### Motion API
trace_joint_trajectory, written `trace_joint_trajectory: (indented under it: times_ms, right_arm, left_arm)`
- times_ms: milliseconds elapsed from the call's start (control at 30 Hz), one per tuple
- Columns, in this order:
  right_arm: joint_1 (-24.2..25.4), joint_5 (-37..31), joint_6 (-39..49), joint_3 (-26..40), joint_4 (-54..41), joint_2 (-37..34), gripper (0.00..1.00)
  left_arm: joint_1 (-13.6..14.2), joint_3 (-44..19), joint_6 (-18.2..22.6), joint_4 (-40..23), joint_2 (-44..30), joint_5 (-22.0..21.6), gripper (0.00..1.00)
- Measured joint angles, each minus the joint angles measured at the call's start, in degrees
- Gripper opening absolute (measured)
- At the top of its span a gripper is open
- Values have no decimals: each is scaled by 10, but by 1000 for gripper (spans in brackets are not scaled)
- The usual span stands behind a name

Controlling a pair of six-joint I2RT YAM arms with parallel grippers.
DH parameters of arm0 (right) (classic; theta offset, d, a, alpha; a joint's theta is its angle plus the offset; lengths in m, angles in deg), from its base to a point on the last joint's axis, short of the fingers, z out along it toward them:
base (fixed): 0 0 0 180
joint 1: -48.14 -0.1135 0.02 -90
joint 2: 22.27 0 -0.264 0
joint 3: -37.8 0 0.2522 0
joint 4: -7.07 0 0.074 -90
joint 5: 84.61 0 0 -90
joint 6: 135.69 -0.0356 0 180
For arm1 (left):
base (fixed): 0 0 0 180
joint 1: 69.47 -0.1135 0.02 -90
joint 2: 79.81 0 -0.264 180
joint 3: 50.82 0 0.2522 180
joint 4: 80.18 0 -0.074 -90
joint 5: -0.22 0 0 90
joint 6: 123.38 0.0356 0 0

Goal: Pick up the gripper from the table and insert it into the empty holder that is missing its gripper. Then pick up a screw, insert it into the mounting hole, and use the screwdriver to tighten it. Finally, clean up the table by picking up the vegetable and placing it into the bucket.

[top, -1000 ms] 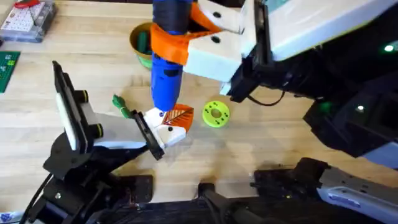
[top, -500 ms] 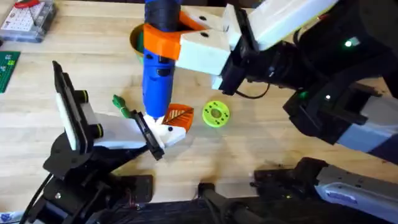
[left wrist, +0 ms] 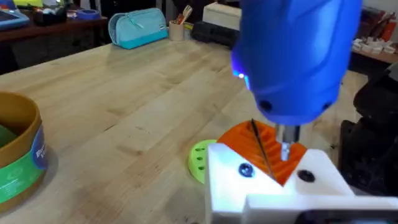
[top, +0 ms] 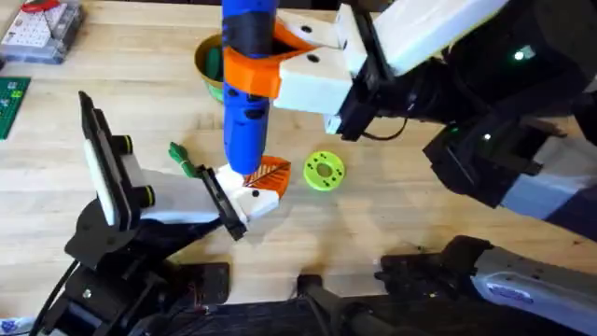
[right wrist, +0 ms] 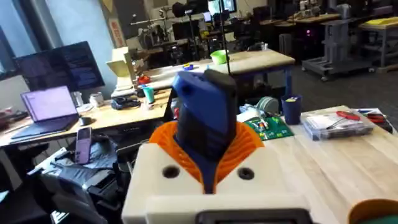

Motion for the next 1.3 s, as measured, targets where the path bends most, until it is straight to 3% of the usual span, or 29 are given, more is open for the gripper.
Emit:
trace_joint_trajectory:
  times_ms: [1300]
  right_arm:
    - [3, 18, 43, 0, 34, -29, 42]
  left_arm:
    - [0, 0, 0, 0, 0, 0, 10]
